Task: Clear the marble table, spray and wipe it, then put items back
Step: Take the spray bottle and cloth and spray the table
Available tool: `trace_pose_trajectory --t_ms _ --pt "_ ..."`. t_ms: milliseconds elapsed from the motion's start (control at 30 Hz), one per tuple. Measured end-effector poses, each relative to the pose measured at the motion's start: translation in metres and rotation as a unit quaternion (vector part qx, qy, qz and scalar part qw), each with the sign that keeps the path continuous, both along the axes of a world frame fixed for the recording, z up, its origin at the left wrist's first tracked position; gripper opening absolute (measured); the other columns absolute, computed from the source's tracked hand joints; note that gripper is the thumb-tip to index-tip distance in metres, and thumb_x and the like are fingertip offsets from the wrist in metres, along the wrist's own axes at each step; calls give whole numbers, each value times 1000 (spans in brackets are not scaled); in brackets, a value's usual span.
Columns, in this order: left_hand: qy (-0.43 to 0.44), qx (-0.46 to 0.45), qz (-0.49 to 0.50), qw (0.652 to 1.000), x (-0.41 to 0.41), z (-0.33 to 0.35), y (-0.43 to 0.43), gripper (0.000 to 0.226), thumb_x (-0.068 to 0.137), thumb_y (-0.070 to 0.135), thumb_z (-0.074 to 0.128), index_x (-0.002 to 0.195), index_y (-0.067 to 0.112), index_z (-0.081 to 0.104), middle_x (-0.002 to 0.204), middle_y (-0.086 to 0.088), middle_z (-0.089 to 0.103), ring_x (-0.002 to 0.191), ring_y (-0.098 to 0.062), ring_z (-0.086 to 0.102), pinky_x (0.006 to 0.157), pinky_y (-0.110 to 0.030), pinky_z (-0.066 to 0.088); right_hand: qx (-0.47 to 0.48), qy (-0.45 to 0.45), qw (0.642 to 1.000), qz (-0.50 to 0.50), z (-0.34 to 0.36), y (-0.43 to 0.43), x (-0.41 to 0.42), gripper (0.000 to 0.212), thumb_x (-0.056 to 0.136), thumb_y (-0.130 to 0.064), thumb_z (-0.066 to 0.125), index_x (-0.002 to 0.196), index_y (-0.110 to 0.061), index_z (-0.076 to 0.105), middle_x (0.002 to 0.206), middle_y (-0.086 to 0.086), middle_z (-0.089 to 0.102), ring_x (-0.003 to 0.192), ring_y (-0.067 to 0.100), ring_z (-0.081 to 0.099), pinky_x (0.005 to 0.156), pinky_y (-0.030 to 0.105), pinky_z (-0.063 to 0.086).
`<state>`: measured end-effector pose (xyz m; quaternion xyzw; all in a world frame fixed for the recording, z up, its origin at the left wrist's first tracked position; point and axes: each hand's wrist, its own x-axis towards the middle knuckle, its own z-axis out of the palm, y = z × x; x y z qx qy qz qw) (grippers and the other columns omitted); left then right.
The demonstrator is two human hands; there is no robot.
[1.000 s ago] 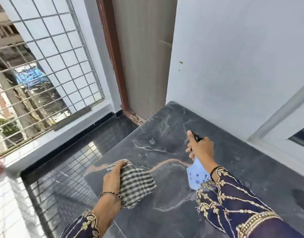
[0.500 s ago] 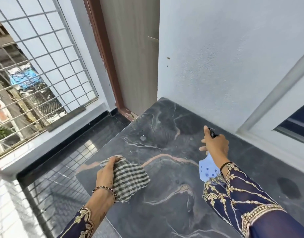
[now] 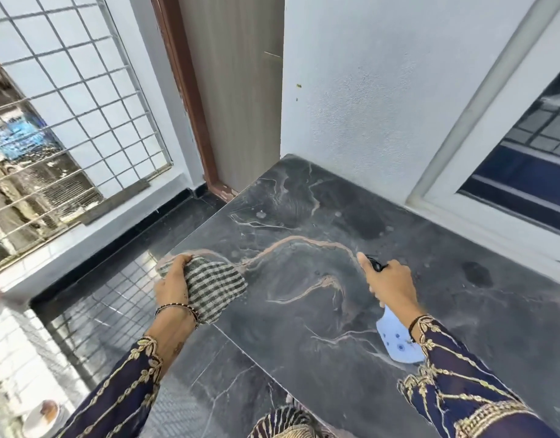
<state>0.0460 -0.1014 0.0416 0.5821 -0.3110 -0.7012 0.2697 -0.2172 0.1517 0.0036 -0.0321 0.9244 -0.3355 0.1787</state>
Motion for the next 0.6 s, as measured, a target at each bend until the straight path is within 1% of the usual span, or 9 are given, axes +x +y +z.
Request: trace_pose_trajectory --t_ms 33,100,200,300,367,433,467,533,600 --pt "1 -1 0 1000 13 1 2 36 65 47 74 83 18 63 82 -4 68 73 -25 66 76 -42 55 18 15 1000 4 3 2 15 75 79 -79 55 76 -5 66 68 13 72 51 31 69 57 45 63" --pt "2 2 2 1000 34 4 7 47 64 48 74 97 15 61 90 -6 67 80 -27 66 82 -46 54 9 17 1000 9 8 6 38 73 78 -78 57 64 -7 68 53 7 70 41 24 66 48 40 62" --pt "-2 0 5 1000 60 11 15 68 60 49 74 115 12 60 102 -10 68 93 -31 67 91 -55 51 -36 -18 998 41 13 11 69 68 77 -78 61 65 -11 70 51 1 71 37 20 66 40 30 55" --pt "-13 -11 6 1000 80 15 23 57 58 48 75 103 16 62 104 -10 69 96 -31 68 89 -59 51 -38 -20 996 72 17 15 106 71 71 -84 58 68 -15 71 54 -1 72 39 20 67 39 27 50" --pt "-13 -13 5 1000 89 15 28 45 61 45 75 93 18 62 95 -6 69 84 -27 68 82 -52 56 -7 12 997 70 19 20 130 79 70 -88 53 66 -11 69 56 6 72 46 27 68 46 33 56" --pt "1 -11 -2 1000 92 16 32 35 62 42 75 85 19 62 85 -3 69 72 -22 67 74 -43 57 30 37 996 71 21 25 149 82 72 -90 50 69 -9 66 67 11 73 60 34 71 60 42 62" --pt "5 -10 -7 1000 93 16 34 35 62 41 75 85 19 62 84 -3 69 71 -22 67 73 -43 57 35 32 996 75 22 30 157 83 72 -90 49 72 -9 66 69 11 73 62 35 71 61 43 62" --pt "3 -8 -23 1000 94 15 39 40 60 41 76 89 16 64 86 -4 69 72 -23 68 71 -44 59 9 -3 998 69 22 44 173 80 72 -87 53 75 -9 68 60 5 73 50 29 70 47 37 58" --pt "-4 -17 -31 999 91 16 44 35 62 40 76 83 15 66 76 -2 68 61 -18 66 56 -31 57 -14 -30 997 63 21 62 184 71 73 -82 58 74 -13 69 56 1 73 40 22 67 38 28 50"
